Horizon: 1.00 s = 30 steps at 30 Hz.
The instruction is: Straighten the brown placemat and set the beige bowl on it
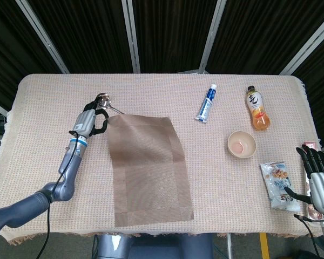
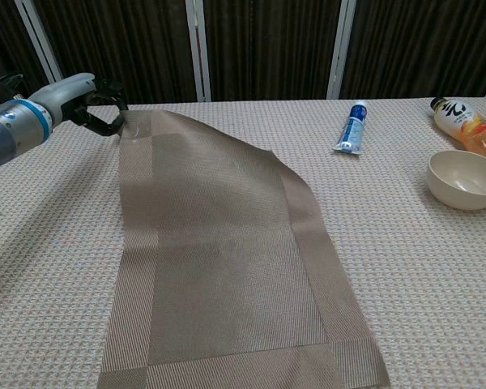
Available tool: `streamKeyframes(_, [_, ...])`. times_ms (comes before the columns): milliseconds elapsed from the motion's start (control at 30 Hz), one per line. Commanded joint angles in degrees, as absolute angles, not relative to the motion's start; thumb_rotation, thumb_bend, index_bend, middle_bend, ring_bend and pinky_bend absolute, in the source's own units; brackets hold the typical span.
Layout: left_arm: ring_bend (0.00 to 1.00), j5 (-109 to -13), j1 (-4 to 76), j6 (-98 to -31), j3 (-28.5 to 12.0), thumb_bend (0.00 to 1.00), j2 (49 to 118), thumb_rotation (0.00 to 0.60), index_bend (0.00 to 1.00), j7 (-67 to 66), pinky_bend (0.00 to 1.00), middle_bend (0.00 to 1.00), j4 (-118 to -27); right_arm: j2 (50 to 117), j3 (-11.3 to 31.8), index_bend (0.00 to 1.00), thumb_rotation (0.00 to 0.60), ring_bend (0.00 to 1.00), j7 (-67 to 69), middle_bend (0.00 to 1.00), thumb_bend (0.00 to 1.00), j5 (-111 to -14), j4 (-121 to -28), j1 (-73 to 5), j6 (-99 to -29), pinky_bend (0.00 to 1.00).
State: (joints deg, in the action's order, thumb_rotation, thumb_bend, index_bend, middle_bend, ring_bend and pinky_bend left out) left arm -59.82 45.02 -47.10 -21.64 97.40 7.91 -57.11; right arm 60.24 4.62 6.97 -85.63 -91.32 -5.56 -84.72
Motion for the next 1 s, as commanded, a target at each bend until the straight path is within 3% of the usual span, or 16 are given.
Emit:
streamKeyframes(33, [0.00,-61.8,43.0,-48.5,-19.1,0.37,95.9,0.600,0.48,7.2,0.00,0.00,-56.2,60.2,4.6,0.00,0.600,0.00,6.9,0.00,0.00,-85.7,-91.4,-5.5,-84.7,0.00])
streamKeyframes(133, [0.00,-62.2,41.6,-48.6,-17.4,0.05,94.4,0.600,0.03,5.7,0.00,0.00,-56.5,60.2,4.5,0.00,0.600,0.00,6.9,0.00,0.00,-85.9,-91.5,-5.5,-84.8,0.00])
streamKeyframes(167, [0.00,-62.5,40.8,-49.3,-16.8,0.01,93.3,0.600,0.00,4.8,0.00,0.00,-57.0,60.2,4.4,0.00,0.600,0.00,6.8,0.00,0.00,-86.1,-91.6,-5.5,-84.8,0.00])
streamKeyframes(533, [0.00,-67.0,33.7,-64.0,-15.7,0.00,83.1,0.600,0.00,-0.4,0.00,0.00,-66.3,60.9,1.8,0.00,0.600,0.00,6.3,0.00,0.00,-91.6,-92.2,-7.8,-81.5,0.00])
streamKeyframes(900, [0.00,-63.2,20.6,-78.4,-11.3,0.00,65.1,0.600,0.00,-19.5,0.00,0.00,-95.4,61.2,-0.5,0.01,0.600,0.00,8.3,0.00,0.00,-105.8,-93.8,-20.5,-68.8,0.00])
streamKeyframes(1000, [0.00,-61.6,18.4,-81.5,-10.9,0.00,63.0,0.600,0.00,-22.1,0.00,0.00,-100.7,63.2,-0.5,0.03,0.600,0.00,5.9,0.00,0.00,-108.5,-93.5,-22.8,-67.0,0.00])
